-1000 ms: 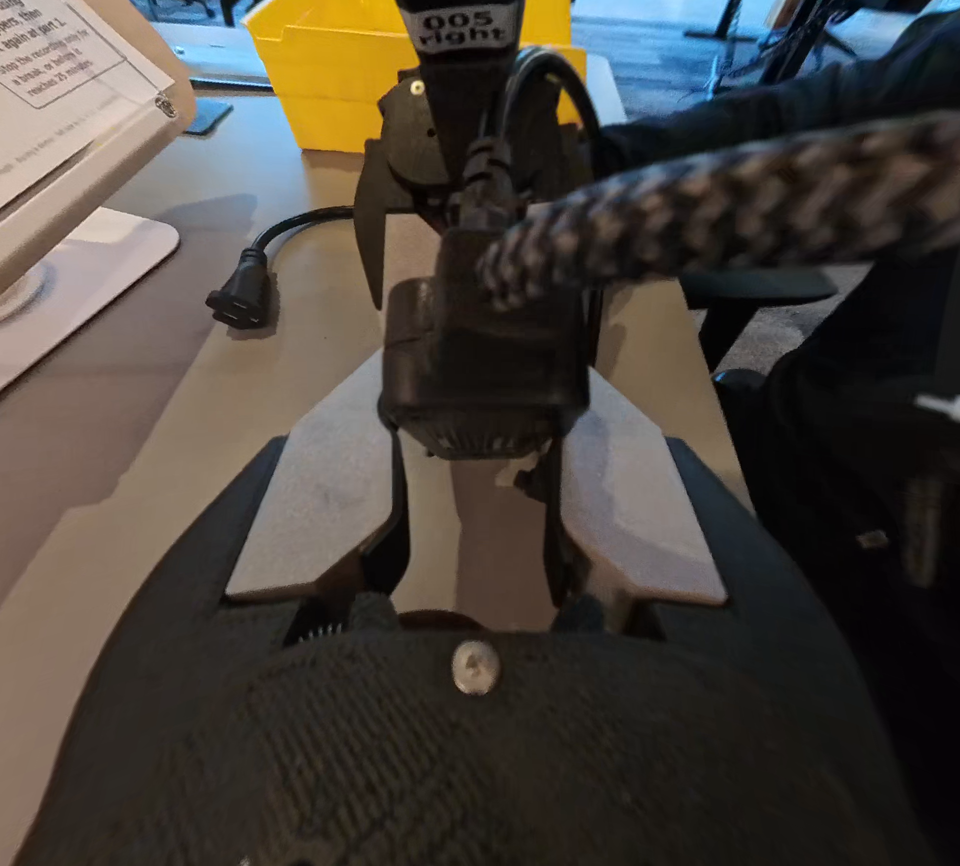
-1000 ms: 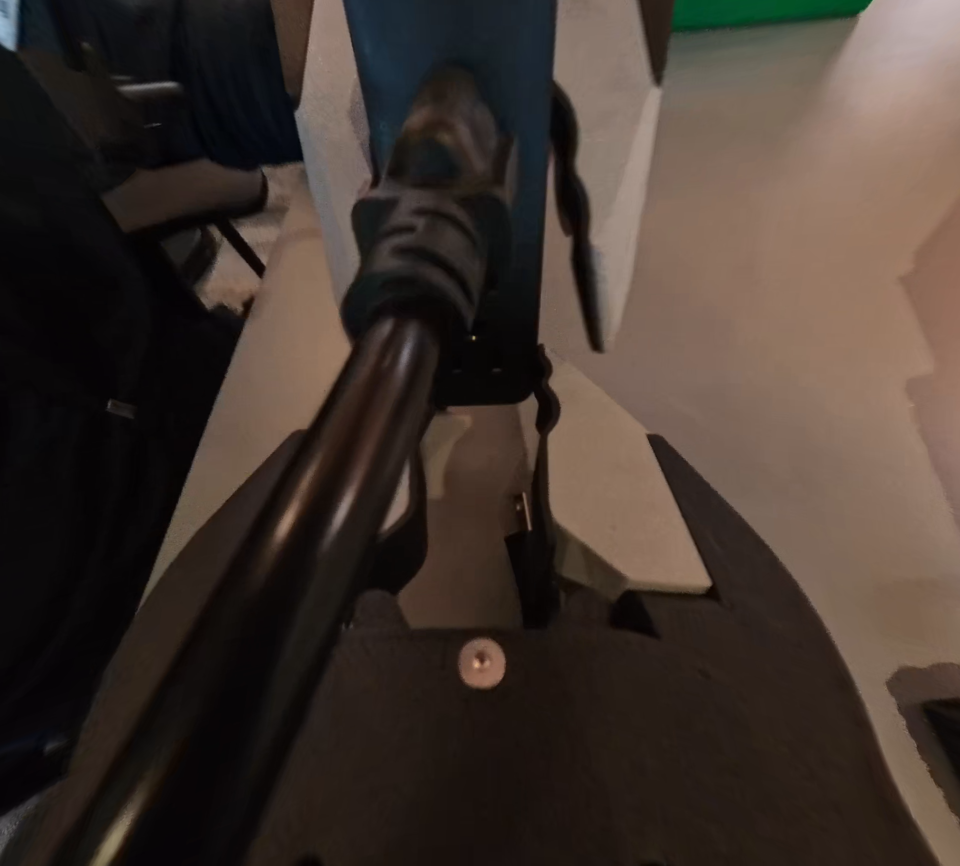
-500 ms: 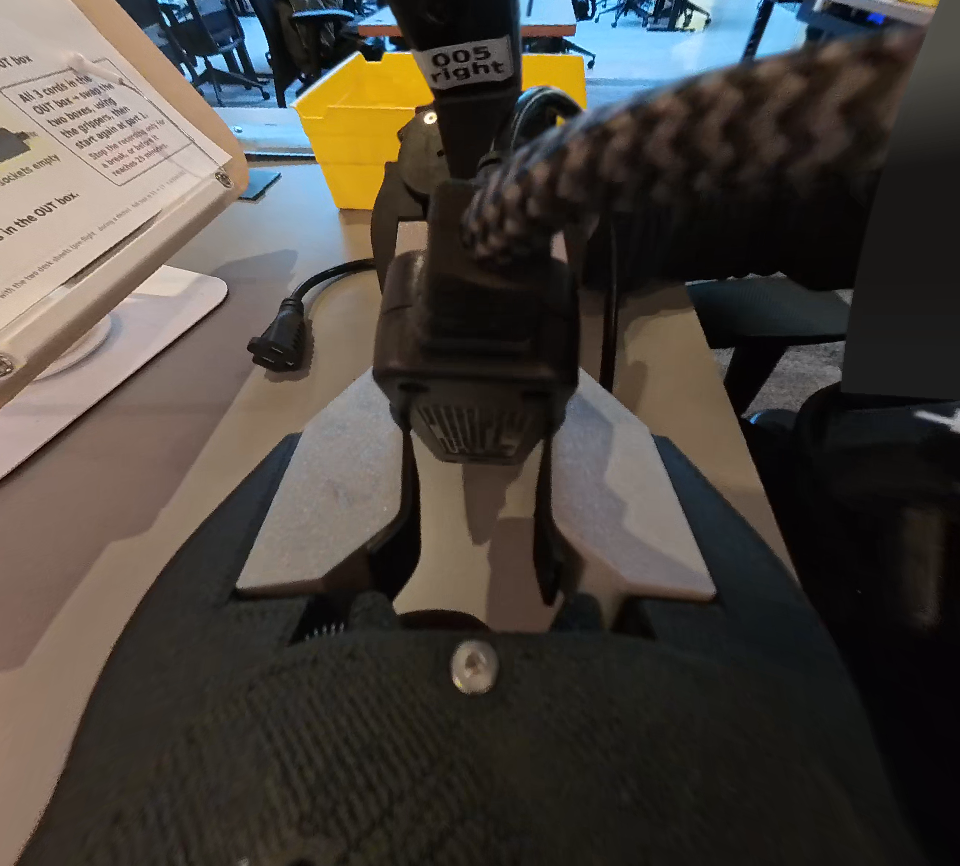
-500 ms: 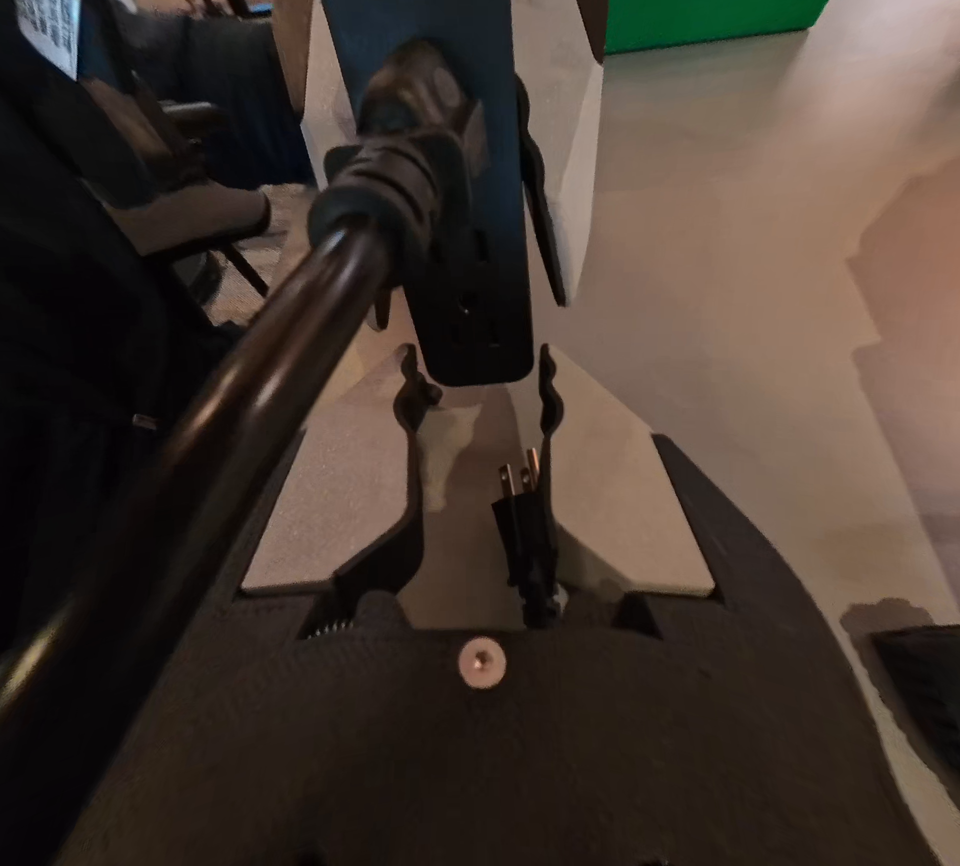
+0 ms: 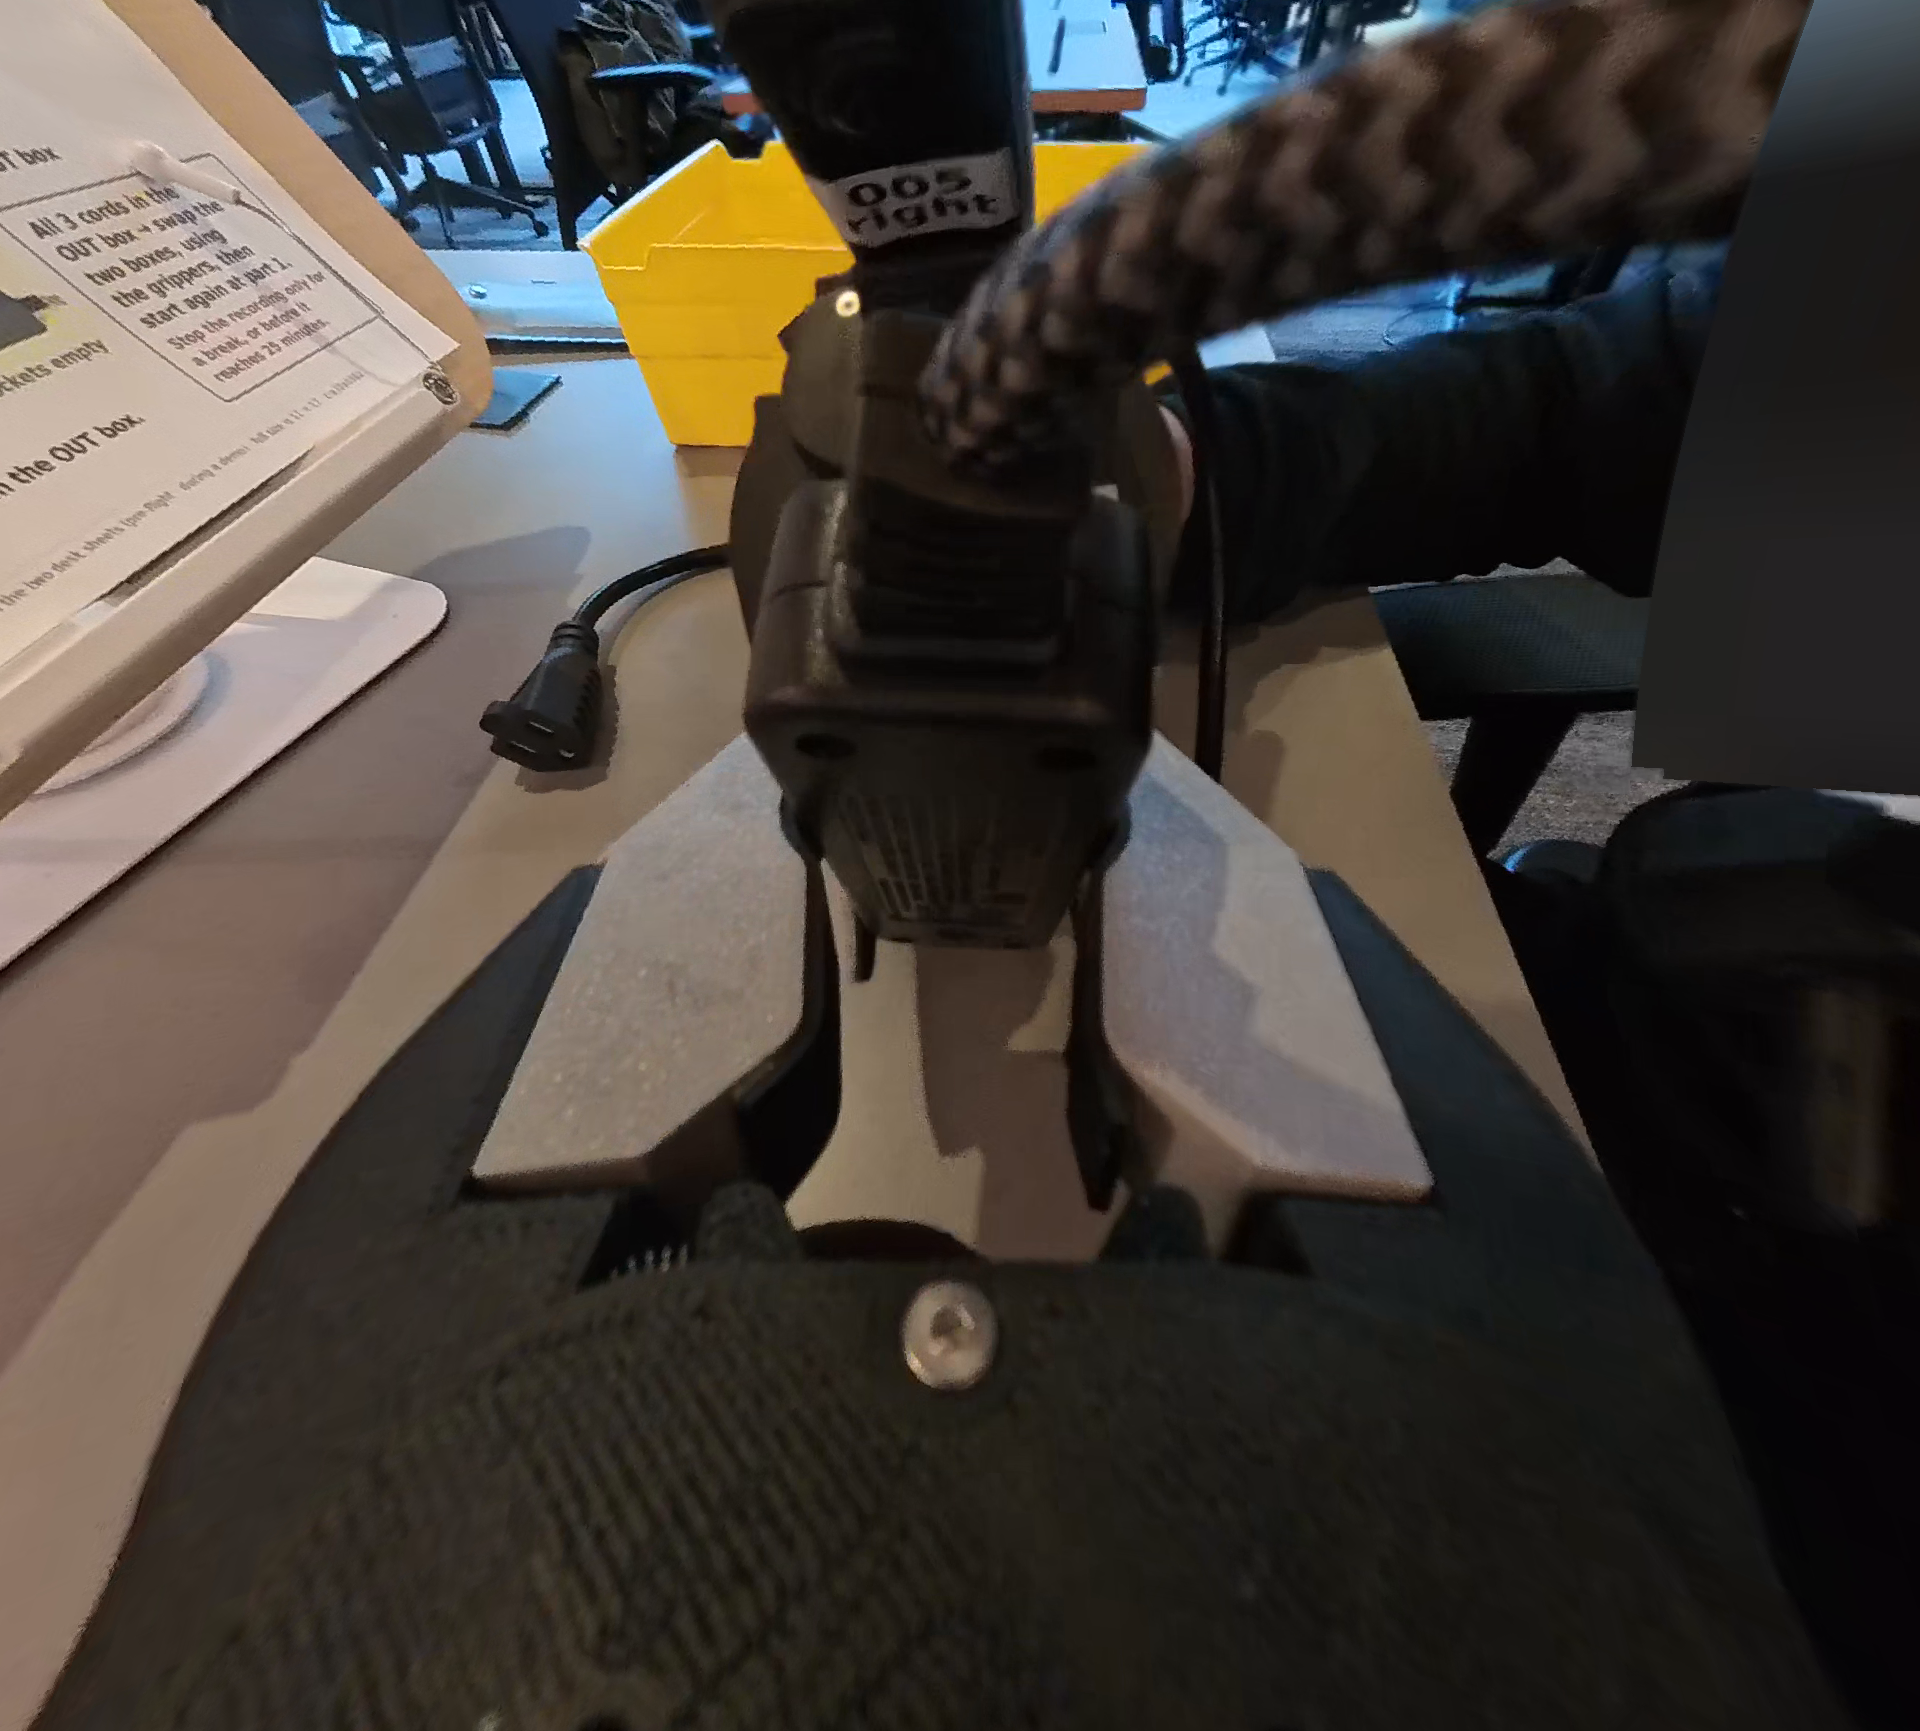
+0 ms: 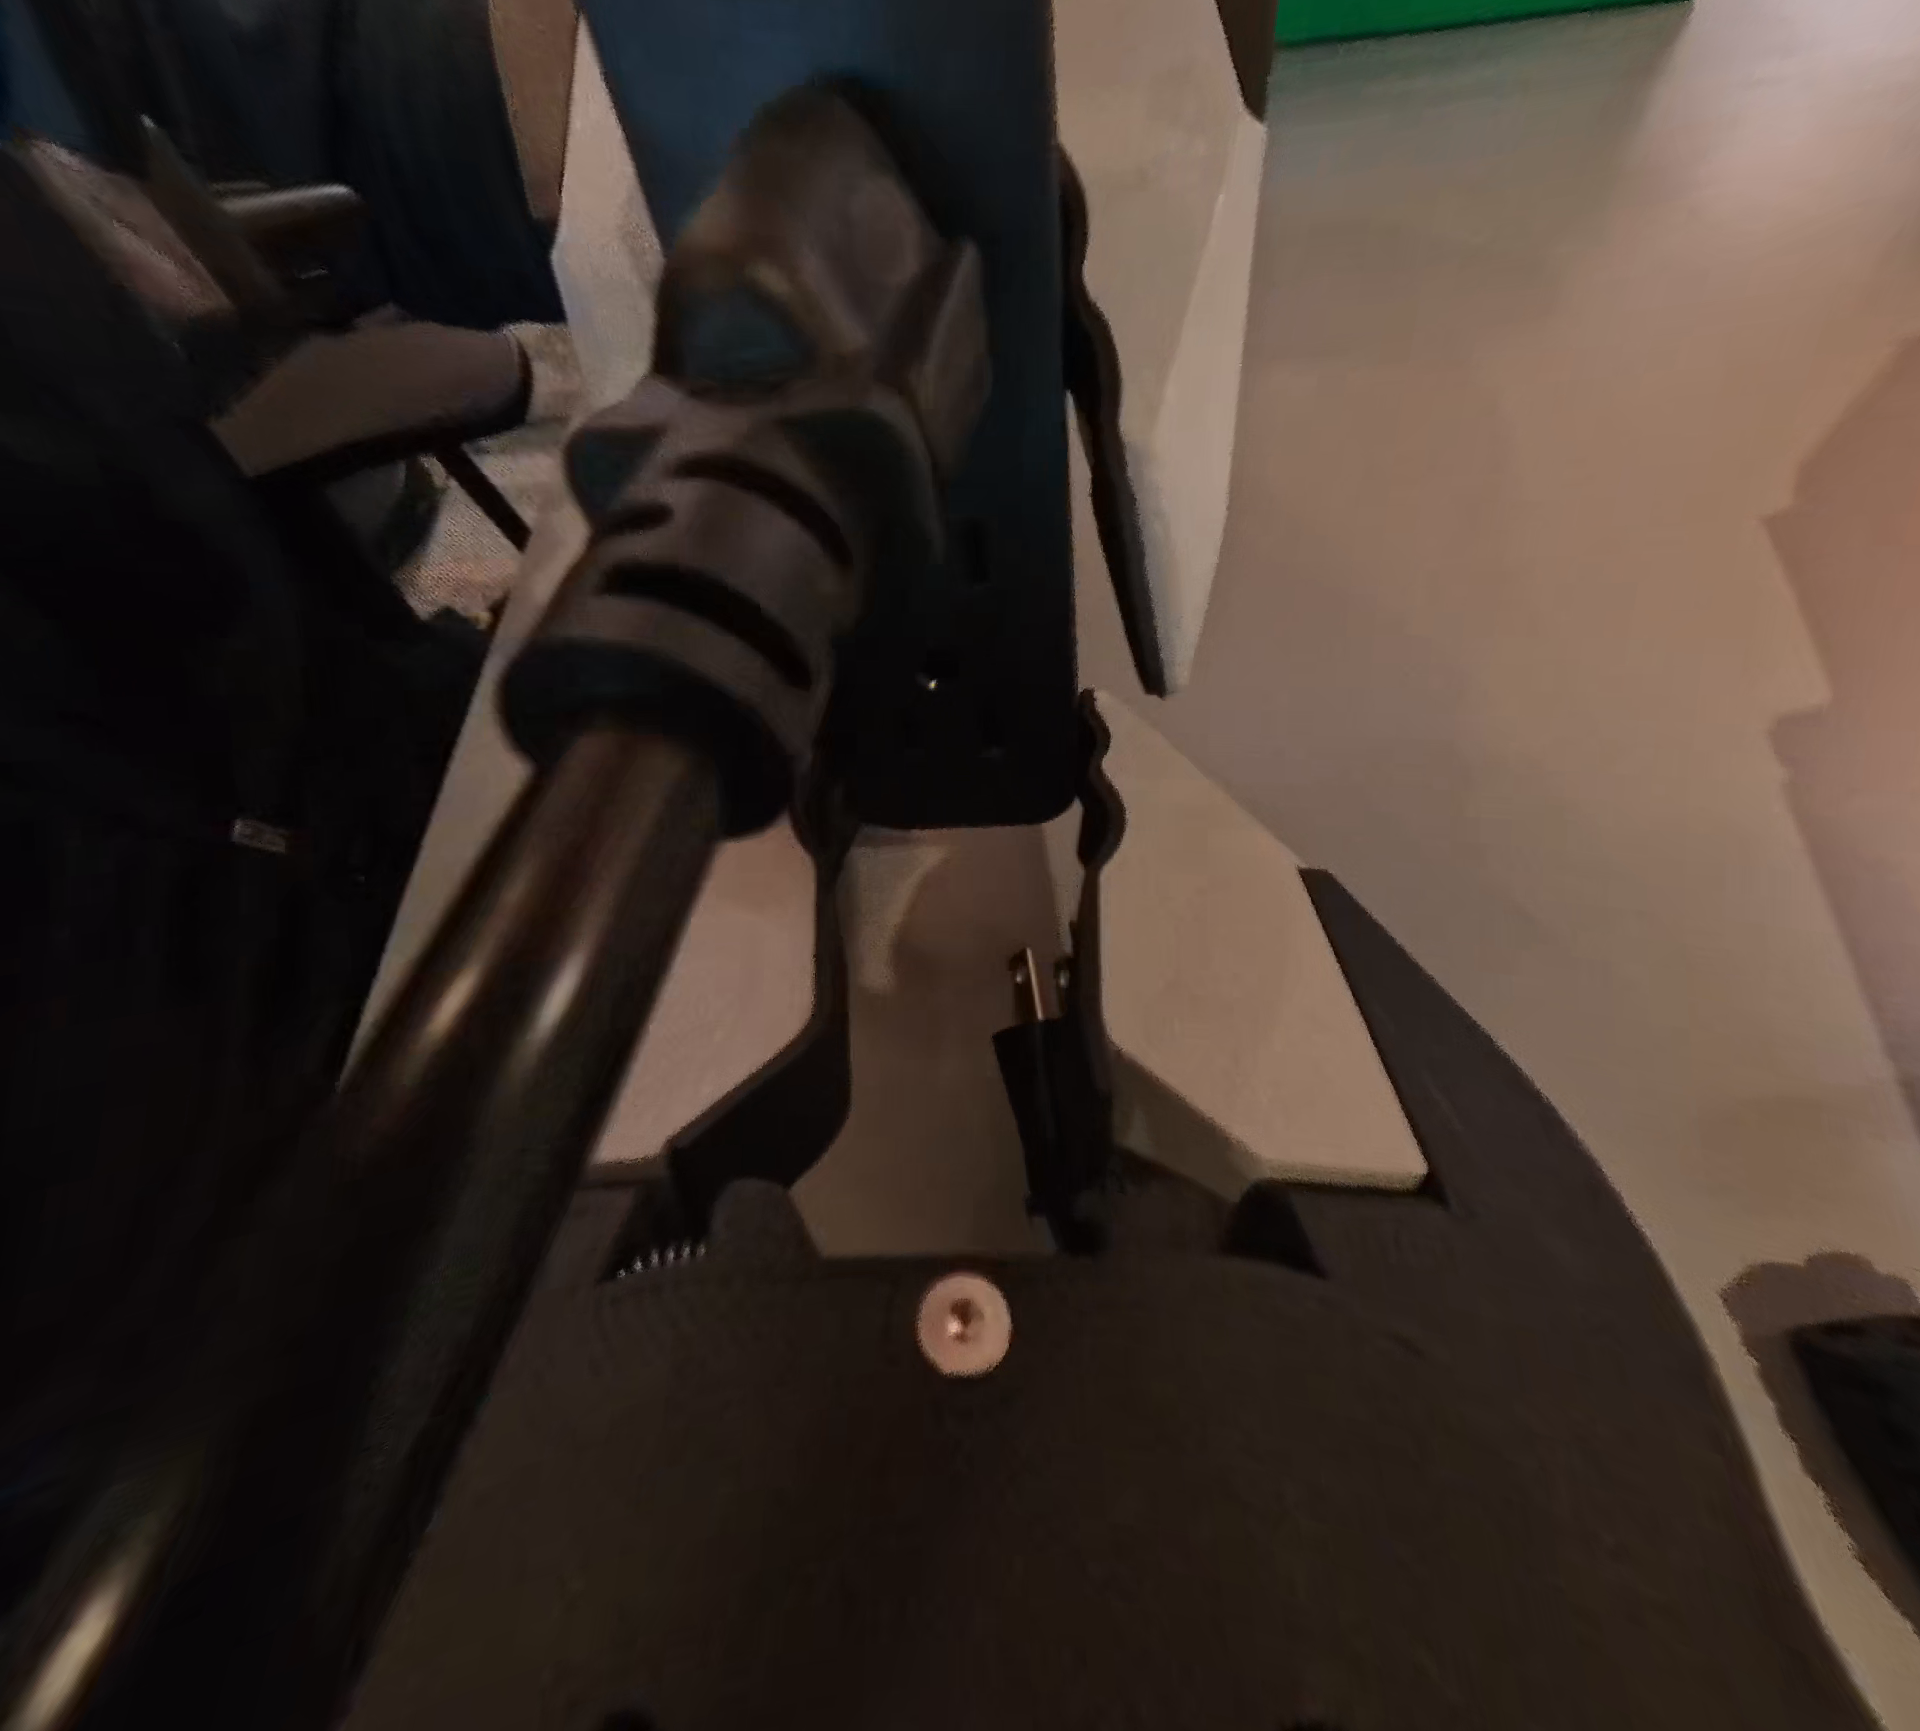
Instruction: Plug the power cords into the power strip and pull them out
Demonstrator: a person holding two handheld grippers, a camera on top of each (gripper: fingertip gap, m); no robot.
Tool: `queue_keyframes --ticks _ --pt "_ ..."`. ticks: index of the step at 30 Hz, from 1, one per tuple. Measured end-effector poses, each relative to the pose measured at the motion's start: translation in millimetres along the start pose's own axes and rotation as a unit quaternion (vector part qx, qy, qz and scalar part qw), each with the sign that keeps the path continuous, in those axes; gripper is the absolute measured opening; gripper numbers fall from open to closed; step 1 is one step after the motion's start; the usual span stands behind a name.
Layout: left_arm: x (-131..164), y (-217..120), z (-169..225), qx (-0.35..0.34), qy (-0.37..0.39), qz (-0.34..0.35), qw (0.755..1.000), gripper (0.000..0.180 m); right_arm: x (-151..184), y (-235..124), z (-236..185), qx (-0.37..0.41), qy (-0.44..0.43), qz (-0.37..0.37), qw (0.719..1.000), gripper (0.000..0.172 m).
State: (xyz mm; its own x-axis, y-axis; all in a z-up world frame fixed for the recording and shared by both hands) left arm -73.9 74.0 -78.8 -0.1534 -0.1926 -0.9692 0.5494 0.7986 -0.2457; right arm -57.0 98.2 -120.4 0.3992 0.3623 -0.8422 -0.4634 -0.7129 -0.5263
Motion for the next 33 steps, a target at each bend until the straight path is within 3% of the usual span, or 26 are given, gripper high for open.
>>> queue_keyframes --ticks 6,11,14,18,20,22,23,29,33 --pt "14.9 1.7 9.0 0.046 -0.017 -0.044 0.998 0.052 4.5 -2.3 -1.7 0.023 -0.03 -0.038 0.999 0.042" --pt "12.8 6.3 19.2 0.058 0.013 -0.038 0.998 0.051 5.3 1.8 -14.2 -0.04 -0.006 -0.046 0.998 0.039" --pt "9.6 6.2 18.7 0.049 0.03 -0.037 0.998 0.048 3.1 -1.8 -12.8 -0.033 -0.011 -0.039 0.999 0.039" --pt "13.3 6.8 12.8 0.0 0.075 -0.047 0.996 0.047 17.5 -16.5 3.5 0.035 -0.018 -0.092 0.995 0.045" --pt "17.1 3.8 11.4 0.009 0.062 -0.044 0.997 0.047 31.6 -30.7 16.2 0.092 -0.027 -0.122 0.988 0.054" --pt "21.1 0.6 9.2 0.014 0.057 -0.04 0.997 0.047 43.0 -44.1 25.1 0.13 -0.024 -0.134 0.982 0.045" --pt "24.0 -0.4 8.4 0.016 0.056 -0.04 0.998 0.047 48.6 -48.4 28.5 0.14 -0.018 -0.142 0.98 0.049" --pt "42.0 -2.8 5.8 0.024 0.04 -0.066 0.997 0.047 62.8 -53.5 31.0 0.106 0.06 -0.15 0.981 0.048" --pt "47.4 -5.5 5.7 0.033 0.038 -0.064 0.997 0.047 73.7 -52.2 28.3 0.042 0.14 -0.144 0.979 0.045"
Point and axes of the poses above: each gripper's, where its closed fingertips meet, y out along the fingers, x out of its underside, z = x × y across the jaws, the point moved 4 cm from there along -y, back along the fingers
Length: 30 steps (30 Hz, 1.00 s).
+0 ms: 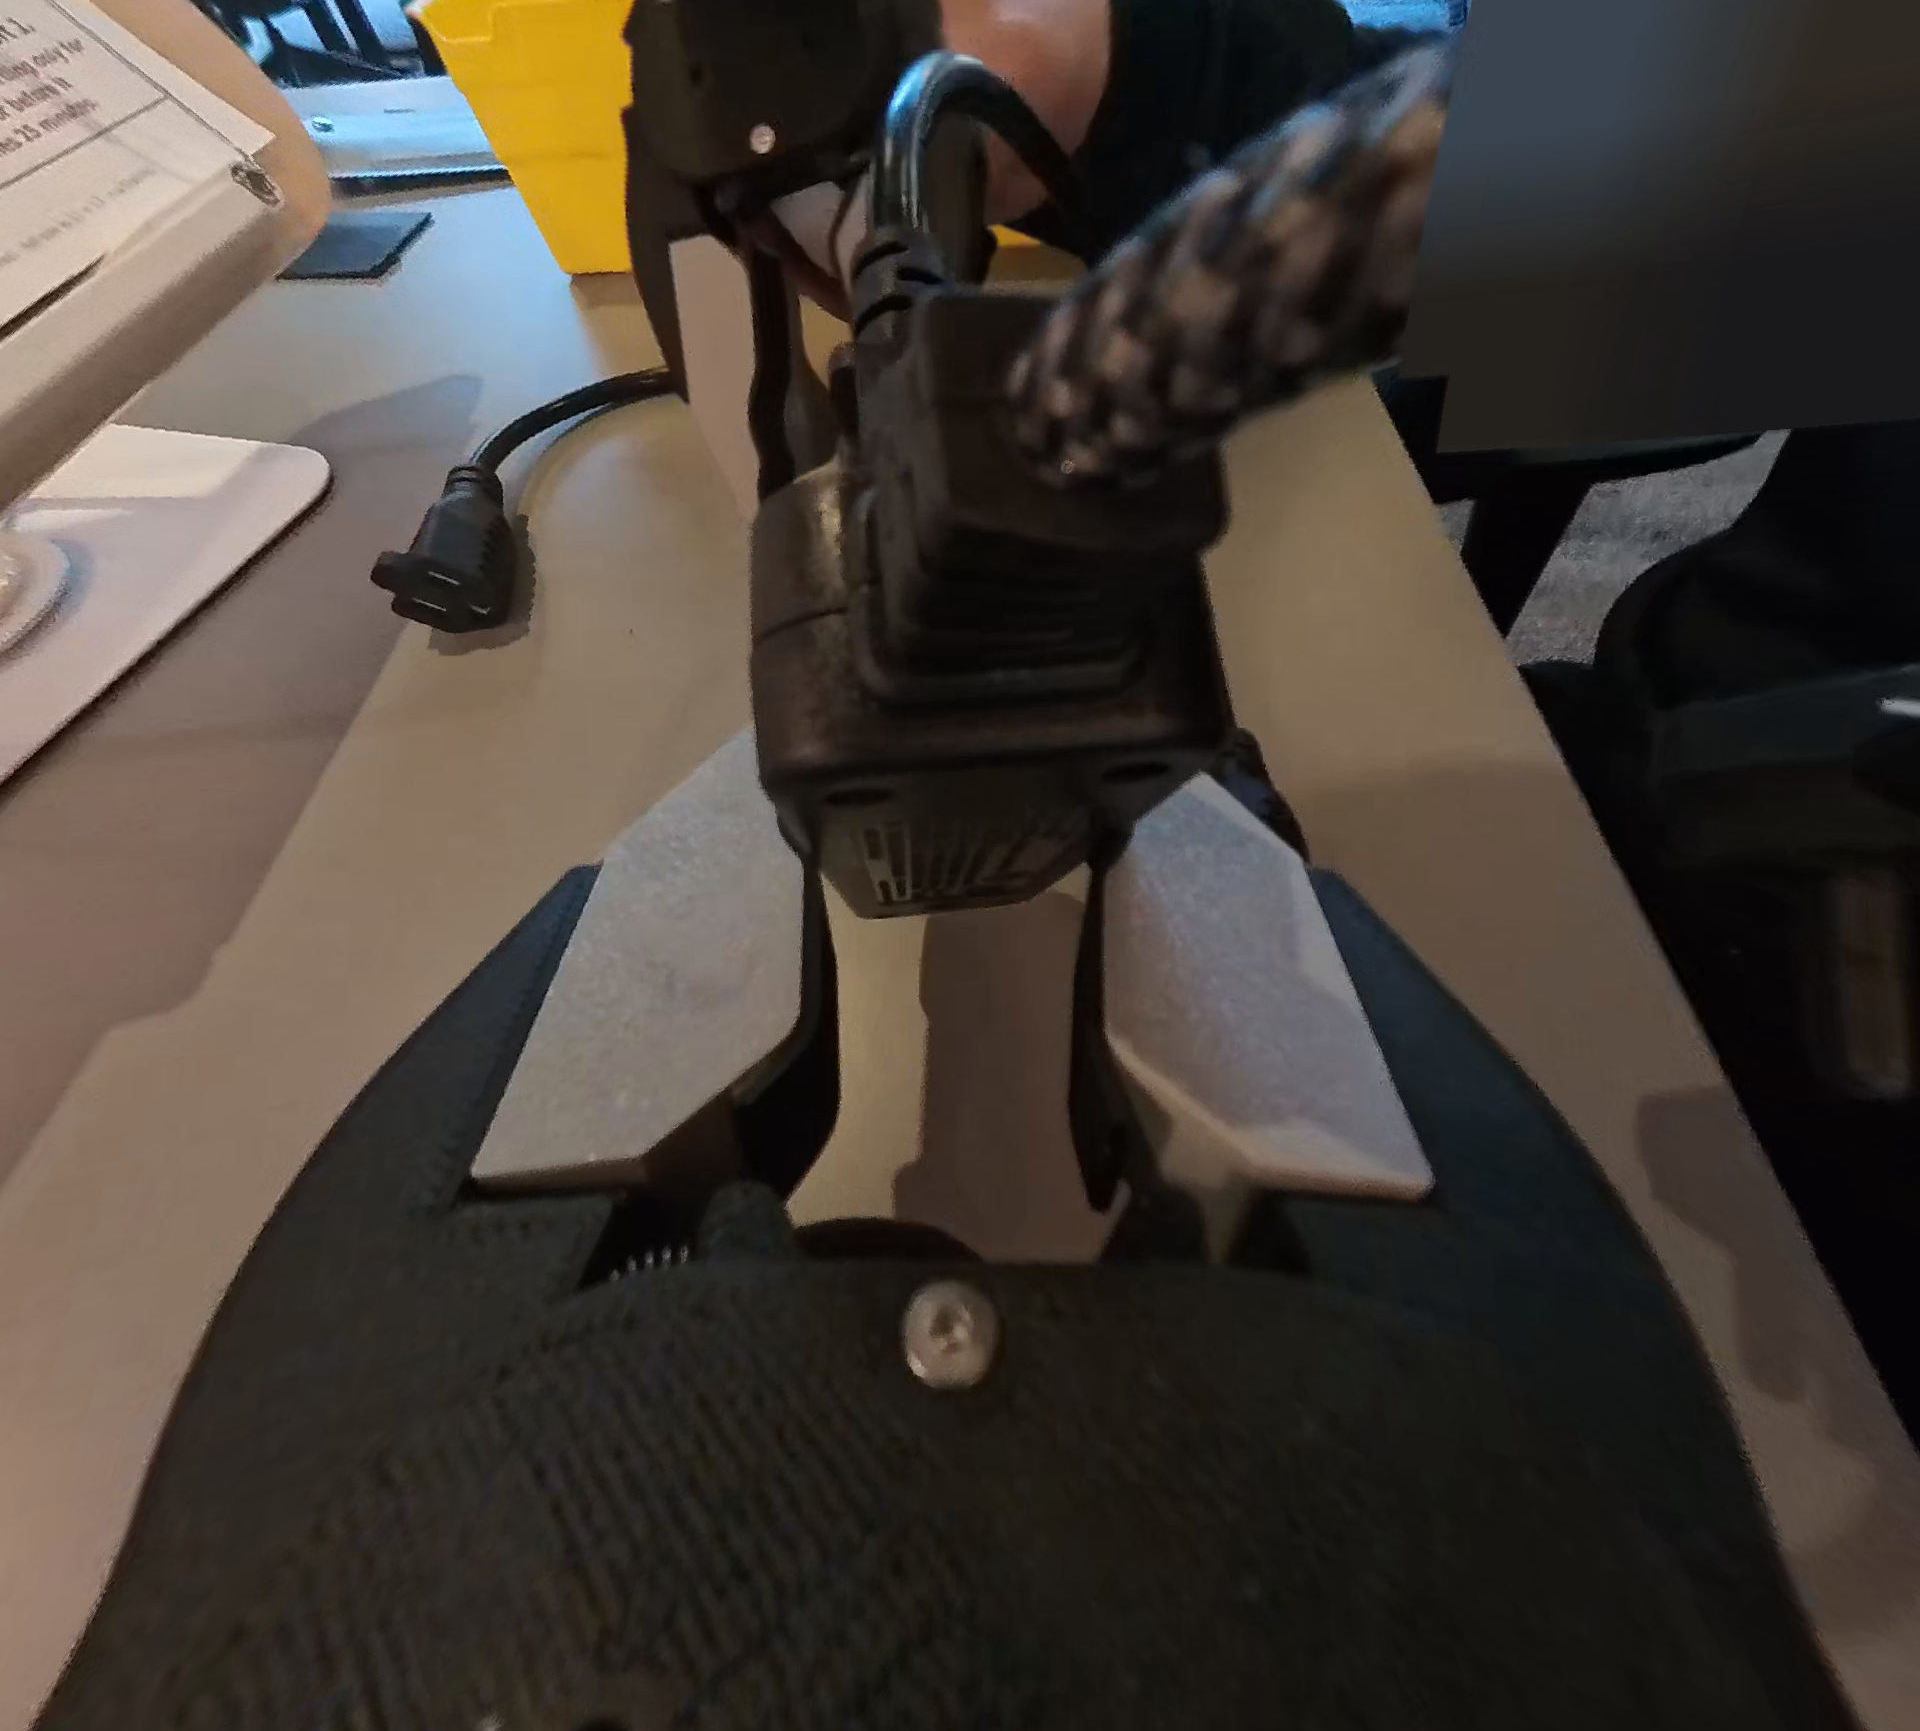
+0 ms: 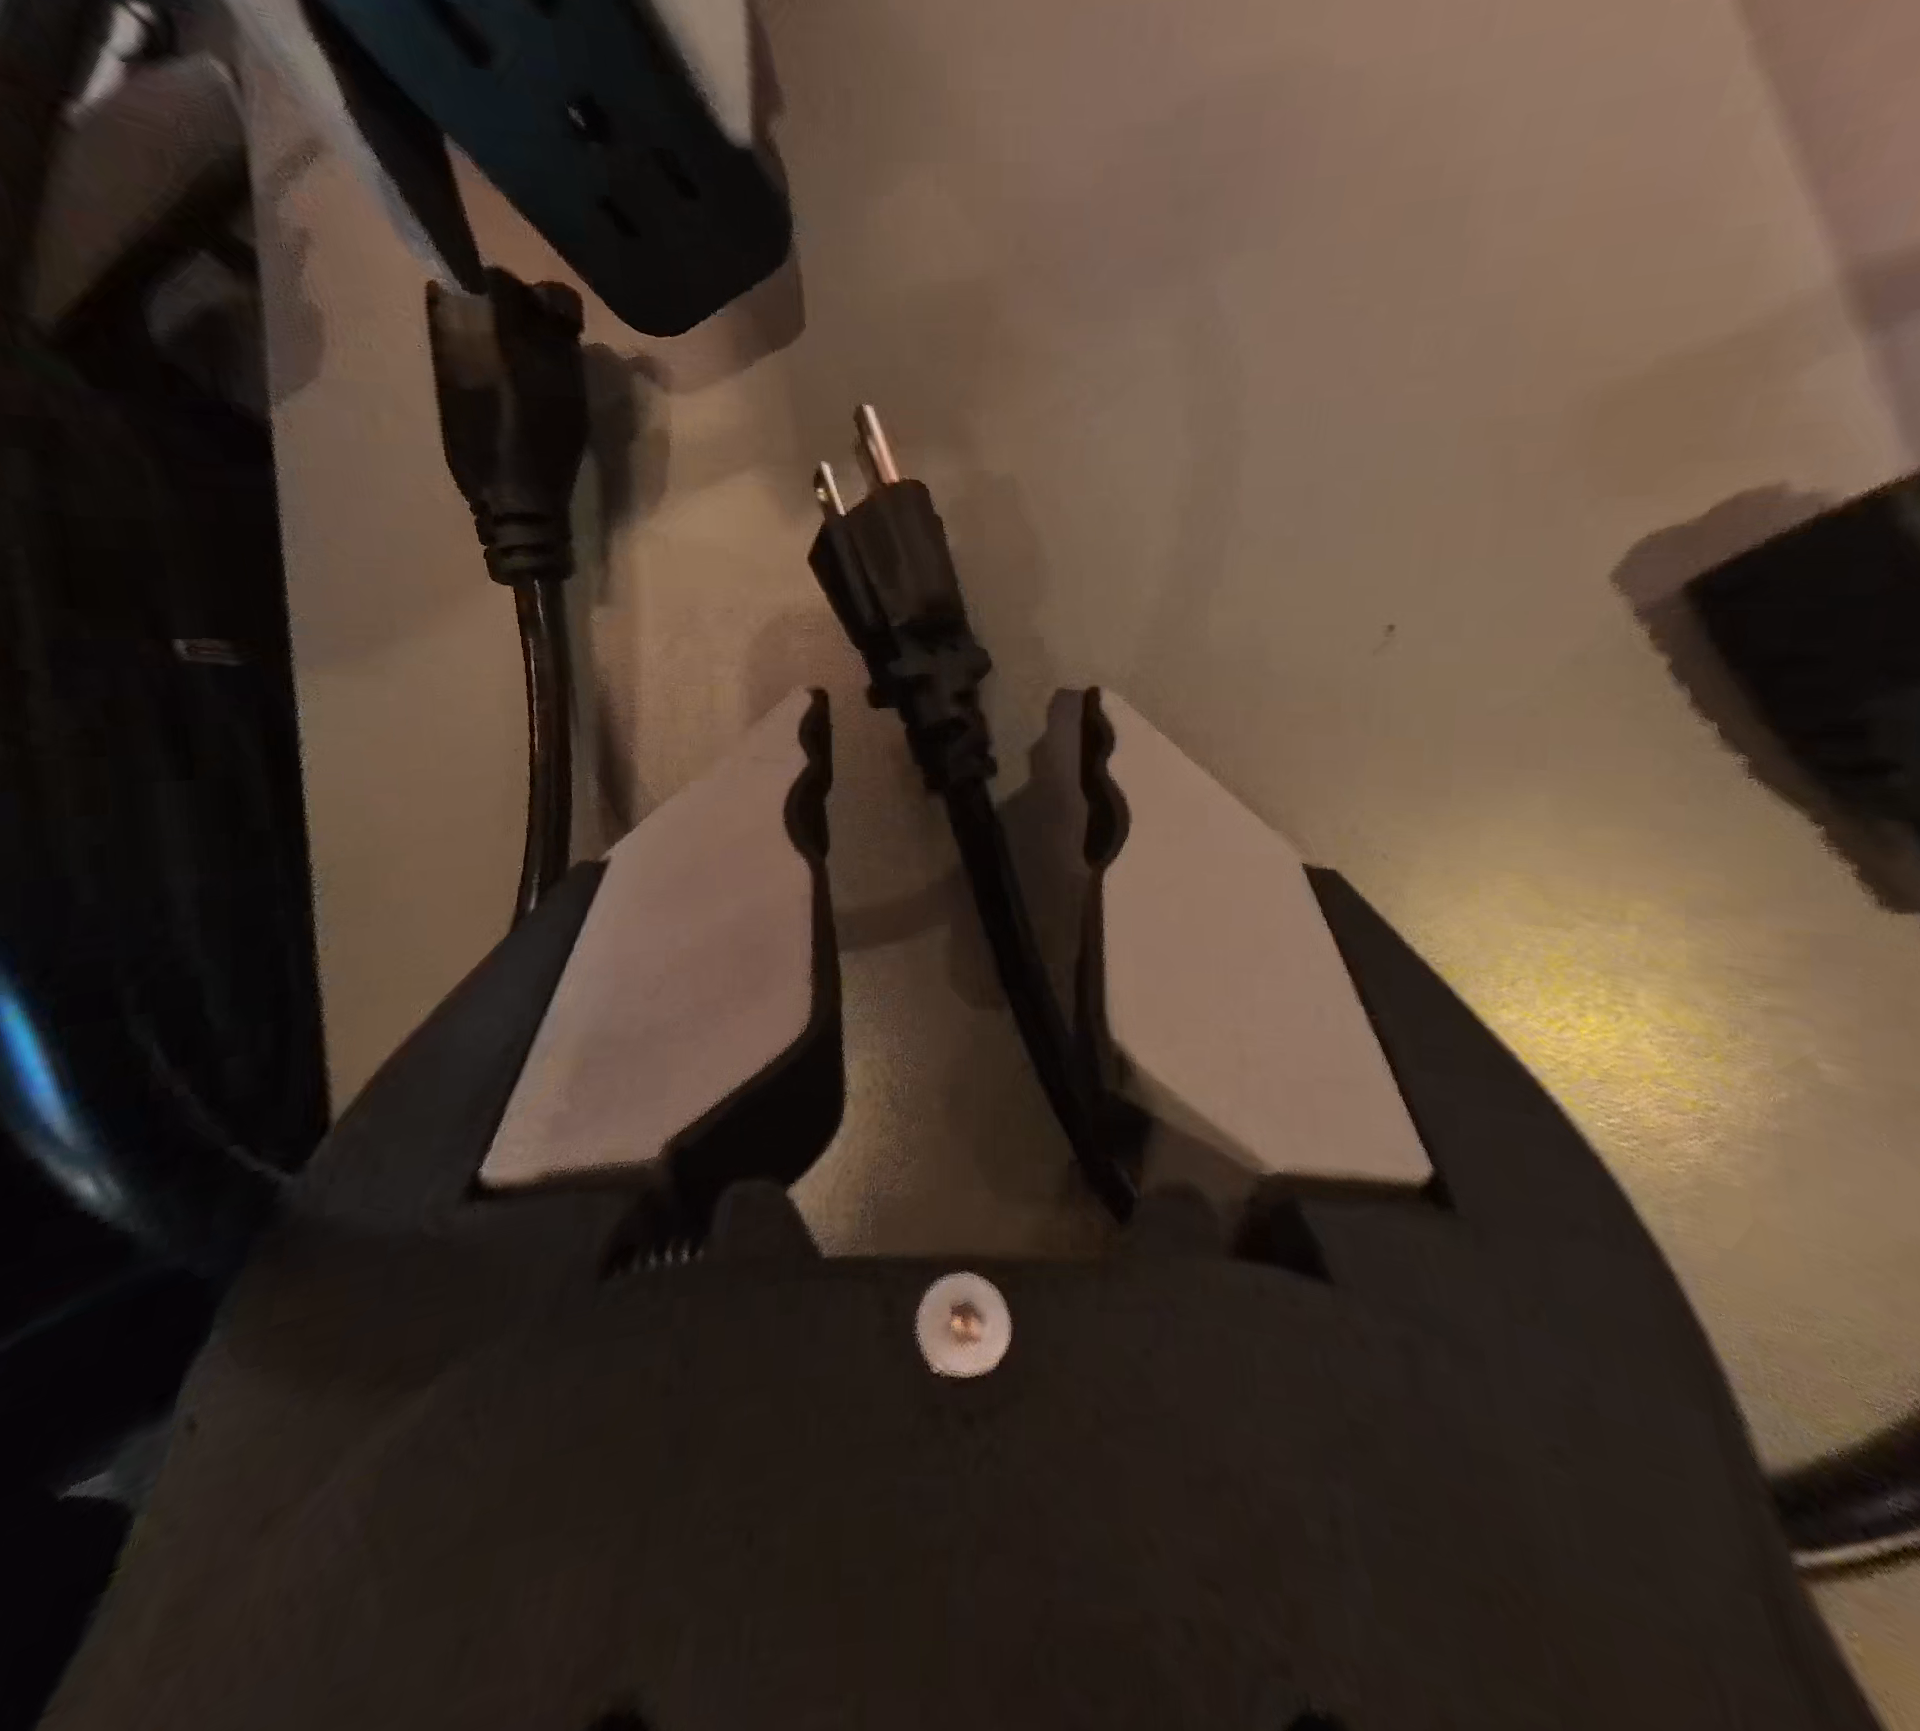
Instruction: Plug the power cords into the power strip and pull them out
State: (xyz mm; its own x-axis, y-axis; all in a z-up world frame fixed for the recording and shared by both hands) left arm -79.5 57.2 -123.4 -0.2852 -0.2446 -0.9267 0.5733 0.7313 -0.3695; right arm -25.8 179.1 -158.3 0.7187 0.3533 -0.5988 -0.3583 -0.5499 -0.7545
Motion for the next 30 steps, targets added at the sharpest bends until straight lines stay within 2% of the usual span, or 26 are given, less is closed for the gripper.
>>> queue_keyframes --ticks 5,11,17,20,23,27,30 --pt "0.2 -6.8 9.6 0.012 0.049 0.015 0.999 0.047 -9.0 -9.1 2.0 -0.084 0.075 0.058 0.992 0.032" --pt "3.9 -9.5 10.2 0.005 0.058 0.005 0.998 0.047 1.2 0.3 1.2 -0.062 0.065 0.023 0.996 0.036" --pt "4.3 -8.7 10.0 0.006 0.054 0.002 0.998 0.047 1.7 6.5 -4.6 -0.061 0.057 0.012 0.996 0.02" --pt "4.1 -9.3 9.7 0.011 0.044 0.004 0.999 0.047 0.5 8.7 -8.9 -0.043 0.029 0.012 0.999 0.019" --pt "4.7 -9.4 4.8 0.012 0.009 0.002 1.0 0.047 -3.0 10.5 -10.5 0.014 -0.033 0.024 0.999 0.018" --pt "7.0 -7.7 2.3 0.017 -0.02 -0.009 1.0 0.046 -17.7 5.8 -26.9 0.092 -0.171 0.056 0.979 0.017" --pt "8.1 -6.4 2.7 0.02 -0.029 -0.015 0.999 0.046 -29.5 -4.5 -30.3 0.132 -0.208 0.07 0.967 0.017"
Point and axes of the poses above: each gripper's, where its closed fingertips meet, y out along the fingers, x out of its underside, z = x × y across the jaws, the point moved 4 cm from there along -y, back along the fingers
